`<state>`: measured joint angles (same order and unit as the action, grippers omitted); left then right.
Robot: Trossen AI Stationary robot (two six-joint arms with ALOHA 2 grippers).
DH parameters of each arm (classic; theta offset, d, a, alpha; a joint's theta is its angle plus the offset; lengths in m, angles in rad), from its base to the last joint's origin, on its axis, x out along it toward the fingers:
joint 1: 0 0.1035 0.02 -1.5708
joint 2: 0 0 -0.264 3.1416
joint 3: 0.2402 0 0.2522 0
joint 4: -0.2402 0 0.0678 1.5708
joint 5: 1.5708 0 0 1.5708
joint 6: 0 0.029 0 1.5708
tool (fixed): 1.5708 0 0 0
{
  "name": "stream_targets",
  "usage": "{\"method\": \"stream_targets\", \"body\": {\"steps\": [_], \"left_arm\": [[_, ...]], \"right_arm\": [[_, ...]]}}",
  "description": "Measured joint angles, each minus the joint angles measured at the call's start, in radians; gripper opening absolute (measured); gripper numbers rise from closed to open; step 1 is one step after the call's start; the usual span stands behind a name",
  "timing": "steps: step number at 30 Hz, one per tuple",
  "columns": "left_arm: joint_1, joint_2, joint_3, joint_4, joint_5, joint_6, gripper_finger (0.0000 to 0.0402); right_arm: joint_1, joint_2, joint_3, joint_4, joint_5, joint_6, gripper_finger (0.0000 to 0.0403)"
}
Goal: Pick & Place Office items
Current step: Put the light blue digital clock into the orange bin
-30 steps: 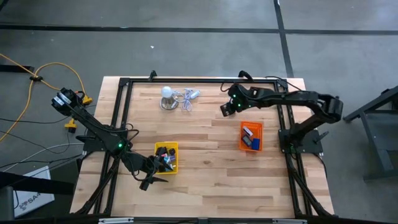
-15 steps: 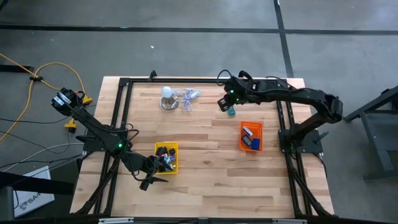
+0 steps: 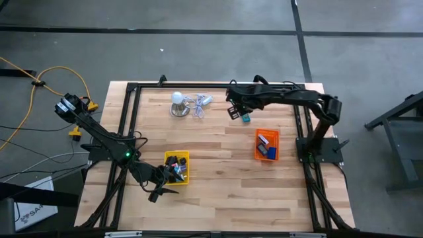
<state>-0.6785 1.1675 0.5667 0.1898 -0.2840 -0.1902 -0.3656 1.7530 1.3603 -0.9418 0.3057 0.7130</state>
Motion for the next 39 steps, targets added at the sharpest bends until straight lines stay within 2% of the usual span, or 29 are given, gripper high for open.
{"method": "stream_targets", "body": {"steps": [6, 12, 20, 27, 39], "left_arm": [[0.000, 0.000, 0.000, 0.000, 0.000, 0.000, 0.0230], [0.000, 0.000, 0.000, 0.000, 0.000, 0.000, 0.0230], [0.000, 0.000, 0.000, 0.000, 0.000, 0.000, 0.0230], [0.000, 0.000, 0.000, 0.000, 0.000, 0.000, 0.0230], [0.000, 0.000, 0.000, 0.000, 0.000, 0.000, 0.0230]], "right_arm": [[0.006, 0.017, 0.000, 0.016, -0.010, 0.004, 0.0115], [0.019, 0.025, -0.002, 0.026, -0.019, 0.032, 0.0150], [0.032, 0.026, -0.110, 0.059, -0.036, 0.125, 0.0185], [0.032, 0.025, -0.161, 0.126, -0.050, 0.131, 0.0200], [0.032, 0.025, -0.163, 0.101, -0.012, 0.158, 0.0209]]}}
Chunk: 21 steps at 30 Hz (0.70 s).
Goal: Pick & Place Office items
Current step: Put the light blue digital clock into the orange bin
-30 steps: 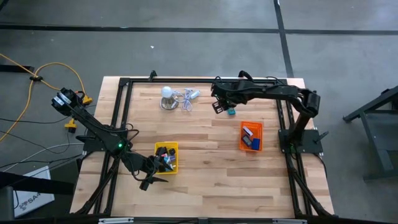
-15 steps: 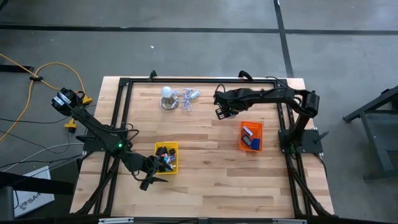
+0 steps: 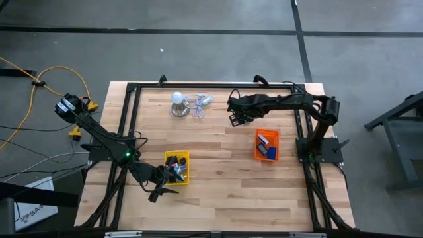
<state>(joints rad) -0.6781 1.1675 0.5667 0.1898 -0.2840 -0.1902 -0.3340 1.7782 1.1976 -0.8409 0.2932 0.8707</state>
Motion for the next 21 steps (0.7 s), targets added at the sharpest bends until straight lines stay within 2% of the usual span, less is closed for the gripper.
{"method": "stream_targets", "body": {"steps": [21], "left_arm": [[0.000, 0.000, 0.000, 0.002, 0.000, 0.000, 0.0230]], "right_arm": [[-0.026, 0.043, 0.000, 0.006, -0.039, -0.029, 0.0209]]}}
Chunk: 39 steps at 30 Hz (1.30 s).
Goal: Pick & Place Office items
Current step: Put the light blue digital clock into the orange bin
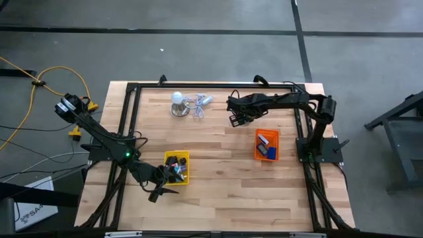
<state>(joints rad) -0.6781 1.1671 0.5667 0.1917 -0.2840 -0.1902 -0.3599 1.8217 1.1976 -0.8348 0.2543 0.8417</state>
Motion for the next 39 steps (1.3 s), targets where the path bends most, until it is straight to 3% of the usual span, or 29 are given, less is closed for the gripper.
{"method": "stream_targets", "body": {"steps": [25, 34, 39], "left_arm": [[0.000, 0.000, 0.000, 0.000, 0.000, 0.000, 0.0230], [0.000, 0.000, 0.000, 0.000, 0.000, 0.000, 0.0230], [0.000, 0.000, 0.000, 0.000, 0.000, 0.000, 0.0230]], "right_arm": [[-0.004, 0.000, 0.000, 0.013, -0.024, 0.000, 0.0210], [-0.011, 0.000, 0.000, 0.013, -0.014, -0.005, 0.0263], [-0.015, 0.000, 0.000, 0.012, -0.015, -0.002, 0.0272]]}}
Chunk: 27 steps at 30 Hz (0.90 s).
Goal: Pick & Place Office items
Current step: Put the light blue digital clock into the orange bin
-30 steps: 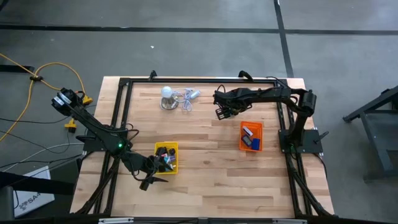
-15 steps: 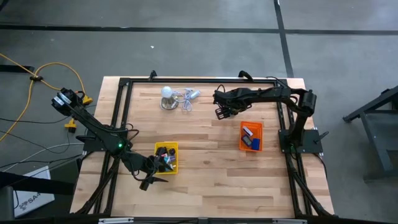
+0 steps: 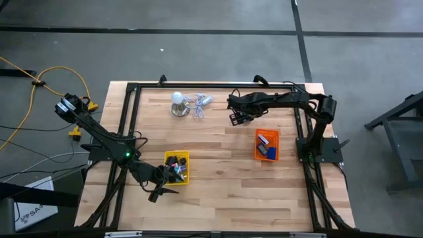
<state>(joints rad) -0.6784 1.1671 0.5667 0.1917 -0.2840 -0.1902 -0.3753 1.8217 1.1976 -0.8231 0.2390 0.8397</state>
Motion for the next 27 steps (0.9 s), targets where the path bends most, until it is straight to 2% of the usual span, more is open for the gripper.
{"method": "stream_targets", "body": {"steps": [4, 11, 15, 27], "left_arm": [[0.000, 0.000, 0.000, 0.000, 0.000, 0.000, 0.0230], [0.000, 0.000, 0.000, 0.000, 0.000, 0.000, 0.0230], [0.000, 0.000, 0.000, 0.000, 0.000, 0.000, 0.0230], [0.000, 0.000, 0.000, 0.002, 0.000, 0.000, 0.0230]], "right_arm": [[0.000, 0.000, -0.023, 0.017, 0.009, 0.011, 0.0270], [-0.019, 0.000, -0.133, 0.170, -0.040, 0.023, 0.0268], [-0.020, 0.000, -0.147, 0.235, -0.037, 0.021, 0.0268], [-0.020, 0.000, -0.147, 0.217, -0.029, 0.050, 0.0268]]}}
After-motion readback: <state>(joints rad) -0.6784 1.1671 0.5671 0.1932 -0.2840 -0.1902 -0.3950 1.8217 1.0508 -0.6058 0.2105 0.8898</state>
